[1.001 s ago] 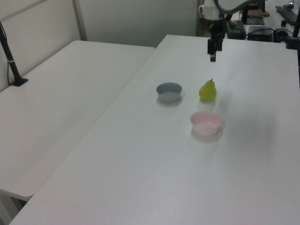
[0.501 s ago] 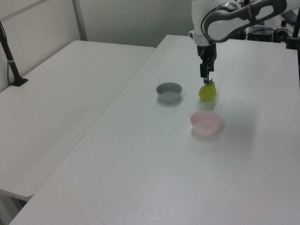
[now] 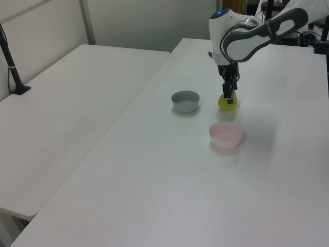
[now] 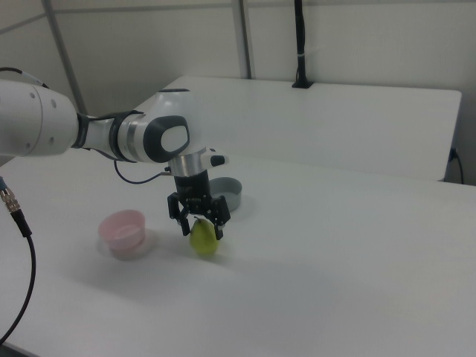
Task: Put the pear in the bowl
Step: 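Lower the gripper around the pear and close on it, then lift the pear and carry it toward the pink bowl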
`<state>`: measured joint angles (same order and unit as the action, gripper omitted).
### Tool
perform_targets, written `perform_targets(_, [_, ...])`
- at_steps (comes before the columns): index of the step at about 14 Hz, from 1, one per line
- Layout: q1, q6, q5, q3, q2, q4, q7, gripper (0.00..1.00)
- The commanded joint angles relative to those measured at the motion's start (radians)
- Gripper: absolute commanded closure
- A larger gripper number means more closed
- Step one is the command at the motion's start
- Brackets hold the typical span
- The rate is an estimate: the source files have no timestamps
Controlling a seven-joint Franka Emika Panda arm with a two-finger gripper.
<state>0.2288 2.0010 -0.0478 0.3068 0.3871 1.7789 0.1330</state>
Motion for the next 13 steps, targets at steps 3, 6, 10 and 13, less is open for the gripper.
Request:
perform_targets(3, [0.009, 0.099, -0.007, 0.011, 0.01, 0.03, 0.014, 0.0])
perform_targets(6, [0.014, 0.111, -0.007, 0.011, 0.022, 0.03, 0.01, 0.06])
perform_targets(10, [0.017, 0.09, 0.002, 0.011, 0.009, 0.028, 0.005, 0.69])
perform_targets(13, [0.014, 0.029, 0.003, 0.011, -0.043, 0.017, 0.016, 0.69])
